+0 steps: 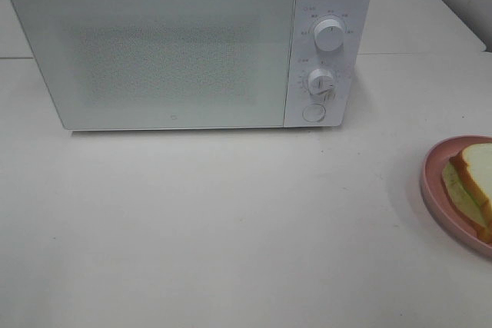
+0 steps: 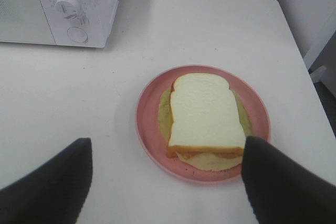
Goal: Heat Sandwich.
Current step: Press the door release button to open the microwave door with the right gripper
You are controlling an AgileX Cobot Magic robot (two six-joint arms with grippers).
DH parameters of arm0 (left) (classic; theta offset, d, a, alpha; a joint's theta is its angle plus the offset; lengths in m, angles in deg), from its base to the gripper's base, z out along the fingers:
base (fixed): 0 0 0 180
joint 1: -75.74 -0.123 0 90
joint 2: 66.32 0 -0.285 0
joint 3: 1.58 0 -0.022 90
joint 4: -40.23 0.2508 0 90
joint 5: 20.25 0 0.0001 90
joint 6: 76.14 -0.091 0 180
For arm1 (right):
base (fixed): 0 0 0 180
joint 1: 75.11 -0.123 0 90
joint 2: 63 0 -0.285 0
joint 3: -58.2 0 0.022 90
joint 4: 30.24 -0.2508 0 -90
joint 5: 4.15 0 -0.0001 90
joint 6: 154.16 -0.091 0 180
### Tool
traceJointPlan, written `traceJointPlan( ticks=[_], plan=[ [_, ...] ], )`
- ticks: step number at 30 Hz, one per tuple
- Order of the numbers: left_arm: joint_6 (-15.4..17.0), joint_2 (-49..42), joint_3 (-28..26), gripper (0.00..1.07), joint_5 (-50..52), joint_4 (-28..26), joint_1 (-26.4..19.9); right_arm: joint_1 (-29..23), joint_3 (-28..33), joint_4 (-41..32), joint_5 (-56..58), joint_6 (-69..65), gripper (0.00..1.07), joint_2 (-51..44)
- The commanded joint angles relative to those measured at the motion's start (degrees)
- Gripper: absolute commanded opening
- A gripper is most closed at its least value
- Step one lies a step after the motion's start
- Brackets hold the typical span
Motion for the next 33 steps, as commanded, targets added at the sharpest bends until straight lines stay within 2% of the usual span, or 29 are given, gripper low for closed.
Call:
traceJointPlan(
  ticks=[1,10,14,33],
  plan=[
    [0.2,-1.5,-0.1,1.0,0.2,0.1,0.0,0.3,-0.4,0.0,-2.7,-0.6,0.76,1.8],
    [0.2,-1.5,-0.1,1.0,0.2,0.1,0.0,0.3,0.9,0.0,-10.0,-0.6,0.76,8.1],
    [0.2,-1.5,-0.1,1.0,0.2,0.1,0.0,0.3,3.5,-0.1,-16.1,-0.6,0.76,12.0],
    [0.2,-1.5,-0.1,1.0,0.2,0.1,0.0,0.3,8.9,-0.4,-34.8,-0.6,0.76,26.4]
  ],
)
